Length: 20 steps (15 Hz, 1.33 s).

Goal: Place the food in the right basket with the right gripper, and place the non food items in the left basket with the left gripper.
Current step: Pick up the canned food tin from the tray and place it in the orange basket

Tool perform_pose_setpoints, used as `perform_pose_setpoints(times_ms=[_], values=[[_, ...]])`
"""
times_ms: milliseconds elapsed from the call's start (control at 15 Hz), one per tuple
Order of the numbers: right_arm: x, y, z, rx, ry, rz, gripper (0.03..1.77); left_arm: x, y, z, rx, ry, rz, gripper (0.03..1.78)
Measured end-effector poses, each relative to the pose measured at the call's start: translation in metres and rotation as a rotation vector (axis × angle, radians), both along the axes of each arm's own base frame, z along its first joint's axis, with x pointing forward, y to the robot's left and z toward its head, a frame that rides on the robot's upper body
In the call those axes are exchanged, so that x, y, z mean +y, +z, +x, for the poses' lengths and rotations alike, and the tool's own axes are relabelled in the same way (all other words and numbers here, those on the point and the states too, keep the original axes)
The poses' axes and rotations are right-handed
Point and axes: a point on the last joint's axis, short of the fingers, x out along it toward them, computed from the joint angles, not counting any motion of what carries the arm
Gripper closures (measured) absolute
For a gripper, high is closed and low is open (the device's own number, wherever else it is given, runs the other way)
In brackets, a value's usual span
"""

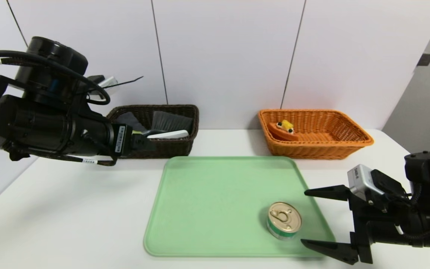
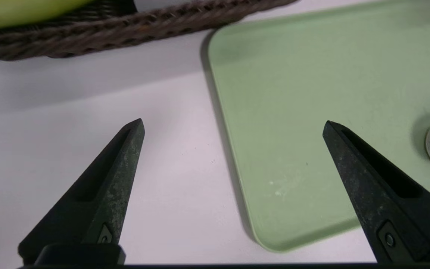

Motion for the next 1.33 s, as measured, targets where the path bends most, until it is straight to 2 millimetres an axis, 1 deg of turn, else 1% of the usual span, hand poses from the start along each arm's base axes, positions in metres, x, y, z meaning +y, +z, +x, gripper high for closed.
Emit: perform_pose_setpoints(times_ms=[133, 333, 467, 667, 867, 1067, 1333], values=[[0.001, -0.007, 0.006, 0.025, 0.001, -0.009, 0.09, -0.003, -0.005, -0.008, 0.024, -0.047, -0.013, 0.12], [0.003, -0.016, 0.012, 0.063, 0.003, -0.017, 0.09, -0.006, -0.008, -0.017, 0.033, -0.074, -0.012, 0.12], [0.004, -0.020, 0.017, 0.071, 0.002, -0.019, 0.09, -0.007, -0.007, -0.023, 0.031, -0.094, -0.017, 0.12], [0.007, -0.024, 0.027, 0.036, -0.004, -0.005, 0.09, -0.007, -0.004, -0.037, 0.028, -0.159, -0.047, 0.12], [0.008, -0.031, 0.030, 0.055, -0.002, -0.008, 0.09, -0.007, -0.006, -0.051, 0.027, -0.196, -0.050, 0.12], [0.010, -0.034, 0.031, 0.067, 0.004, -0.012, 0.09, -0.006, -0.004, -0.056, 0.018, -0.200, -0.054, 0.12], [0.015, -0.037, 0.032, 0.080, 0.022, -0.015, 0.09, -0.005, -0.006, -0.058, 0.023, -0.201, -0.051, 0.12]])
